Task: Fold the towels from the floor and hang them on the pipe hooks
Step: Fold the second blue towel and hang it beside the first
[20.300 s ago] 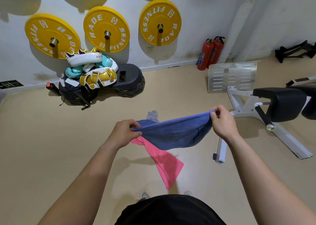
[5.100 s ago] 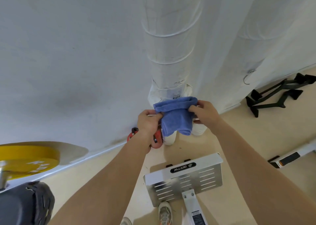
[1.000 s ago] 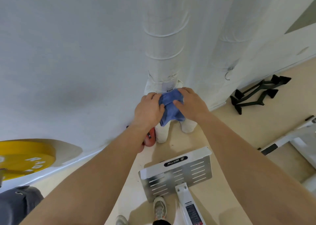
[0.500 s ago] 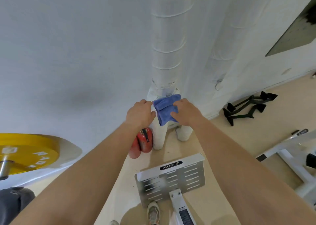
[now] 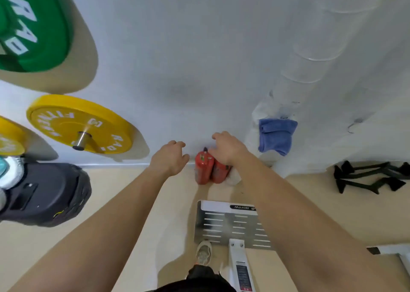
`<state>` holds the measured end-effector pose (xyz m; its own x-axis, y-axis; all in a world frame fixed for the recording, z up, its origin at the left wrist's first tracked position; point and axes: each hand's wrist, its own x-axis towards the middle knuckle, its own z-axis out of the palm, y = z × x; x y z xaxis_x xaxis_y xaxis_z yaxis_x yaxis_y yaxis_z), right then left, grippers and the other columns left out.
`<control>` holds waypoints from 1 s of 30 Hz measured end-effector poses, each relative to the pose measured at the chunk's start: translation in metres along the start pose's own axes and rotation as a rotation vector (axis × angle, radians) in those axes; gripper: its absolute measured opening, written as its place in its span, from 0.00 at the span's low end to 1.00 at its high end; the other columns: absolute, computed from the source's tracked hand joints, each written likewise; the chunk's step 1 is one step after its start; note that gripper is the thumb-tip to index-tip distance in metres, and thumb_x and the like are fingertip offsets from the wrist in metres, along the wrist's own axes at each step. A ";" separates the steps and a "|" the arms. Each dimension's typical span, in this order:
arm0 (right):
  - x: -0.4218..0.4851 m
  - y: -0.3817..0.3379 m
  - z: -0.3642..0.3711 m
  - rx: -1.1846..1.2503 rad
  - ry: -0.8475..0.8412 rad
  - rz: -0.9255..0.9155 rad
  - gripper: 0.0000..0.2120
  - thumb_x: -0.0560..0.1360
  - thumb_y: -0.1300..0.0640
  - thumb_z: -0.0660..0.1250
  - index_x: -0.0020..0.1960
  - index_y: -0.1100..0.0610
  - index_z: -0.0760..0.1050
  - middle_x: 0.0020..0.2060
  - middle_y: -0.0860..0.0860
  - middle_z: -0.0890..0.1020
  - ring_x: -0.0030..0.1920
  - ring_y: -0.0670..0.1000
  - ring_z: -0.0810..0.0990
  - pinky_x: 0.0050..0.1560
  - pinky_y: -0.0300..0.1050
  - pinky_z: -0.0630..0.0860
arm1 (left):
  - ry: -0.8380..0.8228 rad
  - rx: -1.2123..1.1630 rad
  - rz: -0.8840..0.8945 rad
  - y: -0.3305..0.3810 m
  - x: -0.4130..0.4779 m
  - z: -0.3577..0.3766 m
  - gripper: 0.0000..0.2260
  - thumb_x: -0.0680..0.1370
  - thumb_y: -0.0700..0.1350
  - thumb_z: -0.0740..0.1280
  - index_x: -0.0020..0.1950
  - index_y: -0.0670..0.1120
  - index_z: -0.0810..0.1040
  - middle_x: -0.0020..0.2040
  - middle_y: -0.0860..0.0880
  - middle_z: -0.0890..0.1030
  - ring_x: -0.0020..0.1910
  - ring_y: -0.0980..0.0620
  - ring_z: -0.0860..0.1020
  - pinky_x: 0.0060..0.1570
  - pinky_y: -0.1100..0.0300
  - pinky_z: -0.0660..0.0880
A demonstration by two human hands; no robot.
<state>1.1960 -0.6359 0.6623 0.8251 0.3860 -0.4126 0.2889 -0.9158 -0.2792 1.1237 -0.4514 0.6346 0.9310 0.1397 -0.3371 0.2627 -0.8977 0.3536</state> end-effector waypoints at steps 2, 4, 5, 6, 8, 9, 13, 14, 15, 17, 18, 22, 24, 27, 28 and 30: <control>0.000 -0.045 0.020 -0.040 -0.030 -0.064 0.24 0.79 0.50 0.60 0.73 0.57 0.65 0.67 0.57 0.70 0.66 0.60 0.72 0.64 0.54 0.72 | 0.012 -0.039 -0.082 -0.049 -0.027 0.003 0.23 0.81 0.52 0.61 0.75 0.47 0.68 0.69 0.46 0.72 0.68 0.44 0.72 0.64 0.48 0.72; -0.003 -0.091 0.041 -0.080 -0.076 -0.131 0.25 0.79 0.51 0.60 0.74 0.57 0.63 0.68 0.57 0.69 0.66 0.60 0.72 0.64 0.55 0.72 | 0.019 -0.091 -0.179 -0.099 -0.059 0.006 0.23 0.81 0.52 0.61 0.75 0.48 0.68 0.70 0.46 0.72 0.69 0.45 0.71 0.64 0.47 0.72; -0.004 -0.114 0.053 -0.100 -0.101 -0.160 0.25 0.80 0.51 0.60 0.74 0.57 0.63 0.68 0.57 0.69 0.66 0.60 0.72 0.64 0.56 0.72 | 0.023 -0.116 -0.230 -0.123 -0.076 0.007 0.23 0.81 0.52 0.61 0.75 0.48 0.67 0.70 0.46 0.71 0.69 0.45 0.71 0.64 0.47 0.72; -0.007 -0.138 0.065 -0.122 -0.124 -0.193 0.24 0.80 0.50 0.60 0.74 0.57 0.63 0.68 0.57 0.69 0.66 0.60 0.72 0.63 0.57 0.72 | 0.028 -0.138 -0.279 -0.148 -0.094 0.009 0.23 0.81 0.52 0.61 0.75 0.48 0.67 0.71 0.46 0.71 0.69 0.45 0.71 0.64 0.47 0.72; -0.015 -0.186 0.092 -0.168 -0.164 -0.274 0.24 0.80 0.49 0.60 0.73 0.57 0.64 0.67 0.57 0.70 0.65 0.60 0.72 0.62 0.56 0.73 | 0.045 -0.180 -0.373 -0.194 -0.133 0.014 0.24 0.81 0.52 0.61 0.76 0.47 0.67 0.71 0.45 0.71 0.68 0.43 0.72 0.64 0.46 0.73; -0.019 -0.210 0.105 -0.192 -0.184 -0.319 0.25 0.80 0.48 0.60 0.74 0.57 0.64 0.67 0.57 0.70 0.65 0.61 0.72 0.63 0.55 0.72 | 0.058 -0.201 -0.419 -0.216 -0.153 0.017 0.23 0.81 0.52 0.61 0.75 0.47 0.67 0.70 0.44 0.72 0.68 0.43 0.72 0.63 0.47 0.73; -0.042 -0.301 0.161 -0.307 -0.279 -0.477 0.27 0.80 0.48 0.61 0.76 0.56 0.62 0.70 0.57 0.69 0.68 0.62 0.71 0.65 0.56 0.71 | 0.100 -0.305 -0.606 -0.290 -0.236 0.041 0.23 0.81 0.52 0.61 0.75 0.46 0.68 0.70 0.43 0.72 0.67 0.42 0.72 0.64 0.48 0.72; -0.050 -0.322 0.177 -0.333 -0.301 -0.515 0.28 0.80 0.47 0.60 0.76 0.56 0.61 0.70 0.57 0.68 0.68 0.61 0.71 0.66 0.57 0.71 | 0.108 -0.338 -0.651 -0.305 -0.256 0.048 0.23 0.81 0.52 0.61 0.75 0.47 0.68 0.70 0.43 0.72 0.67 0.41 0.72 0.64 0.48 0.72; -0.060 -0.343 0.192 -0.357 -0.320 -0.553 0.28 0.80 0.47 0.60 0.76 0.55 0.61 0.70 0.57 0.68 0.68 0.61 0.70 0.66 0.57 0.71 | 0.119 -0.368 -0.694 -0.319 -0.275 0.056 0.23 0.81 0.52 0.60 0.75 0.47 0.67 0.70 0.43 0.72 0.68 0.41 0.72 0.64 0.48 0.72; -0.080 -0.381 0.223 -0.405 -0.350 -0.621 0.27 0.80 0.47 0.60 0.76 0.54 0.61 0.70 0.56 0.68 0.68 0.60 0.71 0.65 0.56 0.71 | 0.136 -0.433 -0.774 -0.344 -0.314 0.072 0.23 0.81 0.51 0.60 0.75 0.46 0.67 0.70 0.43 0.71 0.68 0.42 0.71 0.65 0.50 0.70; -0.091 -0.400 0.239 -0.434 -0.362 -0.652 0.27 0.80 0.47 0.60 0.76 0.54 0.61 0.71 0.55 0.68 0.68 0.60 0.71 0.65 0.55 0.72 | 0.152 -0.466 -0.809 -0.356 -0.334 0.081 0.23 0.81 0.51 0.60 0.75 0.46 0.67 0.70 0.43 0.71 0.68 0.42 0.71 0.65 0.50 0.68; -0.134 -0.466 0.299 -0.541 -0.431 -0.803 0.26 0.81 0.47 0.60 0.76 0.54 0.62 0.71 0.55 0.68 0.68 0.59 0.71 0.64 0.54 0.71 | 0.253 -0.597 -0.949 -0.401 -0.414 0.117 0.20 0.79 0.52 0.59 0.66 0.42 0.73 0.65 0.43 0.76 0.61 0.40 0.75 0.57 0.47 0.74; -0.156 -0.495 0.328 -0.584 -0.466 -0.879 0.26 0.81 0.47 0.61 0.75 0.55 0.62 0.71 0.56 0.69 0.68 0.59 0.71 0.64 0.54 0.71 | 0.285 -0.664 -1.007 -0.422 -0.451 0.136 0.18 0.78 0.51 0.61 0.59 0.38 0.74 0.59 0.40 0.78 0.55 0.39 0.77 0.50 0.50 0.74; -0.191 -0.532 0.370 -0.631 -0.514 -0.979 0.25 0.81 0.47 0.62 0.74 0.56 0.64 0.69 0.57 0.70 0.66 0.61 0.73 0.63 0.54 0.72 | 0.337 -0.723 -1.096 -0.448 -0.504 0.160 0.13 0.80 0.48 0.63 0.57 0.40 0.76 0.56 0.41 0.80 0.53 0.40 0.78 0.52 0.50 0.76; -0.200 -0.541 0.381 -0.638 -0.528 -1.006 0.25 0.80 0.47 0.62 0.73 0.57 0.65 0.68 0.57 0.70 0.65 0.60 0.74 0.63 0.54 0.72 | 0.343 -0.729 -1.118 -0.454 -0.517 0.166 0.12 0.80 0.48 0.63 0.57 0.40 0.76 0.54 0.43 0.80 0.52 0.41 0.78 0.52 0.50 0.76; -0.217 -0.560 0.403 -0.657 -0.560 -1.059 0.24 0.80 0.48 0.62 0.73 0.56 0.66 0.68 0.56 0.71 0.65 0.60 0.74 0.62 0.53 0.72 | 0.345 -0.737 -1.166 -0.467 -0.539 0.173 0.10 0.79 0.46 0.64 0.55 0.41 0.76 0.50 0.45 0.78 0.47 0.43 0.77 0.47 0.51 0.76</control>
<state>0.6598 -0.1621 0.5584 -0.1928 0.7785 -0.5973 0.9590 0.0205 -0.2828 0.4553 -0.1800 0.5004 0.0795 0.8259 -0.5582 0.8801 0.2048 0.4284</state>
